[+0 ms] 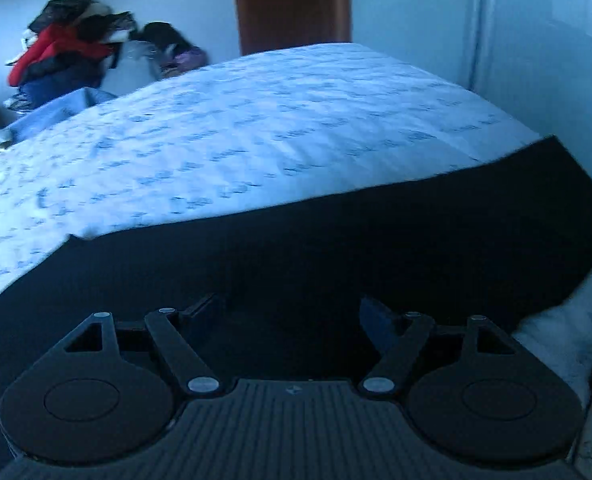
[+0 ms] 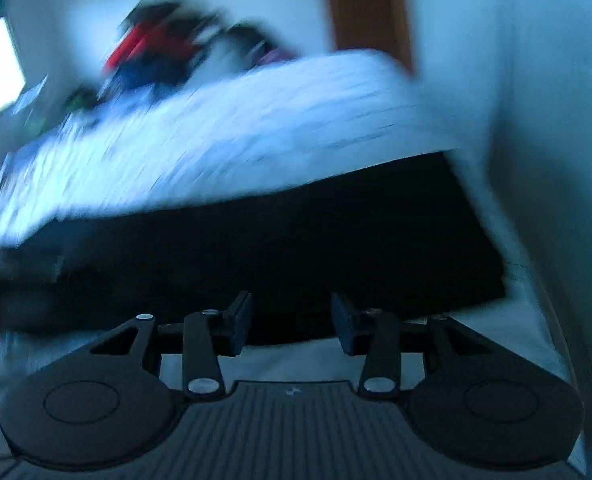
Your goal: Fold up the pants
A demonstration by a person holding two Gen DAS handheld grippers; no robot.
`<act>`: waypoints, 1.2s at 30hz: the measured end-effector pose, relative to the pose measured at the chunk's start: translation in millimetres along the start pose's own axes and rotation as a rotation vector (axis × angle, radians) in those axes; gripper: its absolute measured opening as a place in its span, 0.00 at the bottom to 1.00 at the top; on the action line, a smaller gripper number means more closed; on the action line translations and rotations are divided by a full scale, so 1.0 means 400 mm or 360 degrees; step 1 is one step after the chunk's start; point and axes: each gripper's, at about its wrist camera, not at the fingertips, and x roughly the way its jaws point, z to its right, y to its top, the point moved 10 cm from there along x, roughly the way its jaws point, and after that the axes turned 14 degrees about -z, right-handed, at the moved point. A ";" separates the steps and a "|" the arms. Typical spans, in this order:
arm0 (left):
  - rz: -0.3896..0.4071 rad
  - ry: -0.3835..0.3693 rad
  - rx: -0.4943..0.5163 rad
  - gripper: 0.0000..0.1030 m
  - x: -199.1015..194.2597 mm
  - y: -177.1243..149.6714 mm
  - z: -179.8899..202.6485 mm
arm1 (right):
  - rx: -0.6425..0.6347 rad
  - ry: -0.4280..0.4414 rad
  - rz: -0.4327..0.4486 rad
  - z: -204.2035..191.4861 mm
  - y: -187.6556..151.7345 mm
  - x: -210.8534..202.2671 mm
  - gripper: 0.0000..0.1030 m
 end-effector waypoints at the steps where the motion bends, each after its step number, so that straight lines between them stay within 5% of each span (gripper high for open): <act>1: -0.0019 -0.0014 0.0017 0.76 0.007 -0.004 0.013 | 0.0110 0.0022 0.0041 0.036 -0.001 -0.011 0.45; 3: -0.0032 0.0012 0.0048 0.76 0.020 -0.013 0.033 | 0.0375 0.0095 0.0066 0.108 -0.022 -0.014 0.46; 8: 0.0000 -0.0007 0.0080 0.76 -0.005 -0.009 0.052 | 0.0550 0.0265 0.0072 0.144 -0.051 0.012 0.46; 16: 0.0042 -0.0051 -0.0051 0.77 -0.033 0.029 0.039 | 0.1071 0.0597 0.0325 0.232 -0.023 0.046 0.47; 23: 0.0006 -0.0009 -0.0073 0.81 -0.021 0.033 0.032 | 0.1085 0.0548 0.0435 0.230 0.030 0.079 0.49; 36: 0.0026 0.0074 -0.0056 0.86 -0.014 0.058 0.049 | 0.0981 0.0422 0.0438 0.217 0.051 0.076 0.47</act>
